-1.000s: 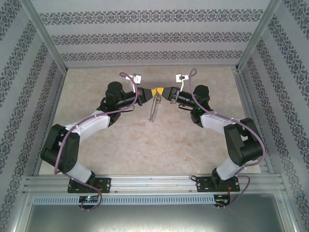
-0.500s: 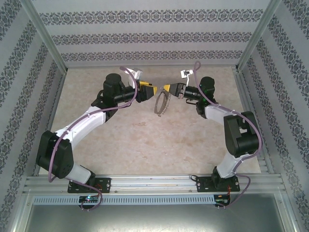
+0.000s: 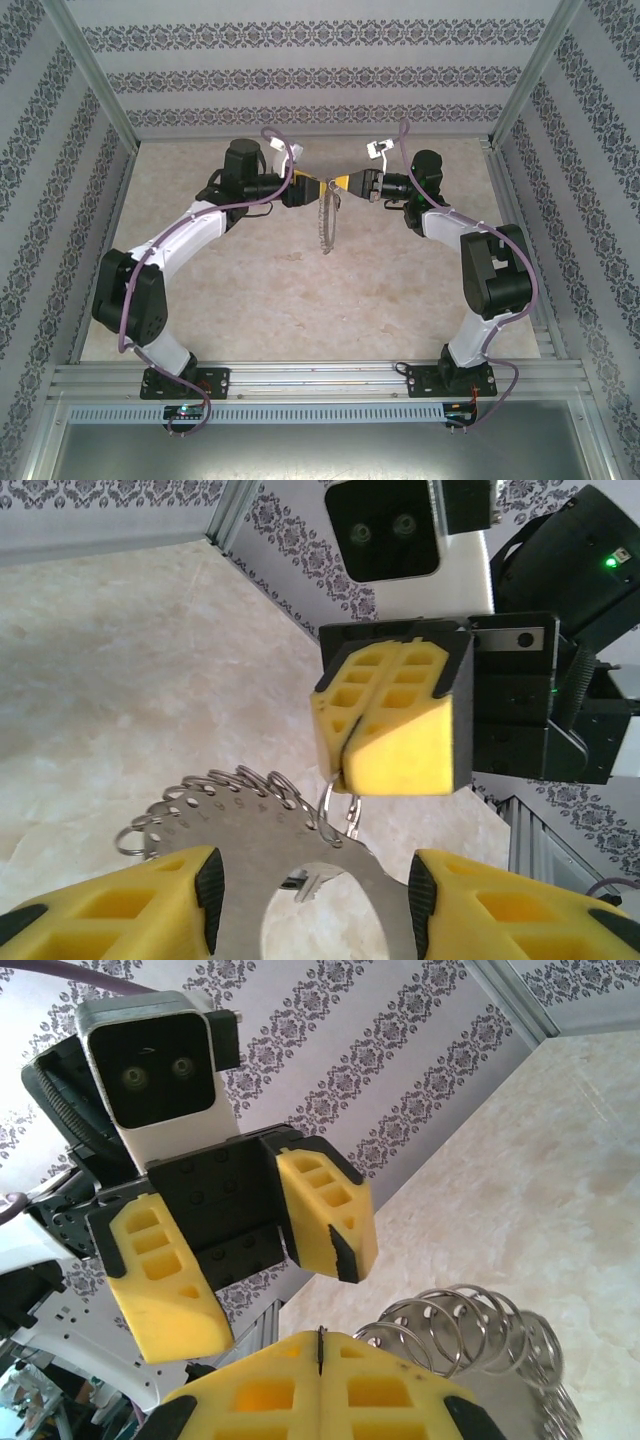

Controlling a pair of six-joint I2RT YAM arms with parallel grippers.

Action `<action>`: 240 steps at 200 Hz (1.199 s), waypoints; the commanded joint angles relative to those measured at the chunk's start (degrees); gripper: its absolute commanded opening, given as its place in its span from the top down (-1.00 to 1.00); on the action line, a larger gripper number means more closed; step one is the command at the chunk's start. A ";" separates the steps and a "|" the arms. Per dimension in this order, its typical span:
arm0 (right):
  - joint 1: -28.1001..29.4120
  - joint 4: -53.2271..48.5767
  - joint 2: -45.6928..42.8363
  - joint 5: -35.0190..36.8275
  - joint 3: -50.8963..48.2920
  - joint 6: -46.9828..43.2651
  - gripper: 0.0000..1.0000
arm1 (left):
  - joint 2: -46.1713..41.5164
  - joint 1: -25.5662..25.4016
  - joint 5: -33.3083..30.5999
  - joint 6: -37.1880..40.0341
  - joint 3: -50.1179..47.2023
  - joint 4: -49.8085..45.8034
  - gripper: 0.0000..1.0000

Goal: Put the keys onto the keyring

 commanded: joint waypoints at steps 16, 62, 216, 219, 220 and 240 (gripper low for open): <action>0.35 1.88 0.04 -0.78 1.43 -1.35 1.00 | 1.99 0.57 4.09 -0.23 3.73 -0.06 0.04; 0.62 1.91 -0.10 -0.62 1.64 -1.19 1.00 | 4.28 0.59 5.75 -2.82 5.46 2.49 0.17; 0.67 1.92 -0.18 0.03 1.49 -1.17 1.00 | 7.58 -0.16 8.52 -7.73 6.35 9.17 0.46; 0.66 1.93 -0.22 0.02 1.45 -1.21 1.00 | 7.64 -0.13 8.60 -7.77 6.35 9.24 0.47; 0.64 1.93 -0.22 0.03 1.45 -1.24 1.00 | 7.65 -0.21 8.70 -7.79 6.35 9.27 0.47; 0.58 1.93 -0.21 0.21 1.38 -1.33 1.00 | 7.67 -0.45 9.38 -8.21 6.05 9.92 0.47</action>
